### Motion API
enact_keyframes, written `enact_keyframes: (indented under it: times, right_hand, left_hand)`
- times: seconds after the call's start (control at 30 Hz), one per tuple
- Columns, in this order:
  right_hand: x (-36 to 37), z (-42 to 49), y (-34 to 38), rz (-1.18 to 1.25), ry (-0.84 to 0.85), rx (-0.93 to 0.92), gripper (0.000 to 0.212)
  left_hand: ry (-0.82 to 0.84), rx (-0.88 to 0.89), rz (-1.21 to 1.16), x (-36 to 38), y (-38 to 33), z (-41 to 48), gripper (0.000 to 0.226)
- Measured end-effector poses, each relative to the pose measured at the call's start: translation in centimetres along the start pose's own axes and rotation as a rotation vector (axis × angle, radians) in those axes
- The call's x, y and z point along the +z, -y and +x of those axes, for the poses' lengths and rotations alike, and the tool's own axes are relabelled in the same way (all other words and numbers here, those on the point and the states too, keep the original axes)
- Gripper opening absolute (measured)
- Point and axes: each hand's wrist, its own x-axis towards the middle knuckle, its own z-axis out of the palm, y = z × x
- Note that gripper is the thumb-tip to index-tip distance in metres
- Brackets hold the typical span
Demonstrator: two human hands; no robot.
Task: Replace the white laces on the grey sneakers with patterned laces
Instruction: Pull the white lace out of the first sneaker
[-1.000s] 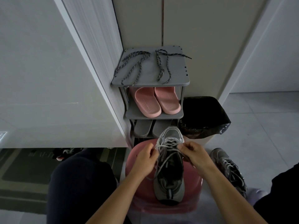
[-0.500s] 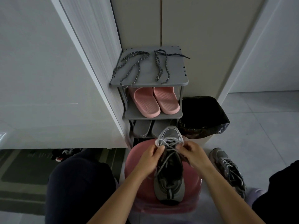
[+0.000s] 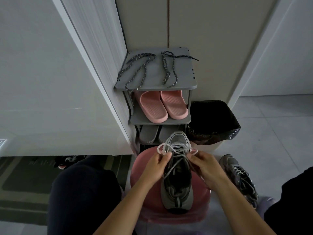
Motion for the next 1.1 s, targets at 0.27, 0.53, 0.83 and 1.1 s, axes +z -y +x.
enact_keyframes:
  times: [0.27, 0.53, 0.83, 1.1]
  right_hand:
    - [-0.6, 0.0, 0.9, 0.304, -0.215, -0.037, 0.026]
    - [0.7, -0.1, 0.2, 0.125, -0.054, 0.002, 0.009]
    - [-1.3, 0.0, 1.1, 0.152, -0.199, -0.038, 0.022]
    - [-0.1, 0.6, -0.4, -0.130, -0.209, -0.126, 0.015]
  left_hand:
    - [-0.237, -0.028, -0.037, -1.5, 1.8, 0.8, 0.028]
    - [-0.023, -0.007, 0.002, 0.6, -0.6, -0.2, 0.028]
    - [-0.231, -0.062, -0.132, -1.5, 1.3, 0.2, 0.029]
    - [-0.097, 0.073, 0.150, 0.2, -0.9, 0.6, 0.022]
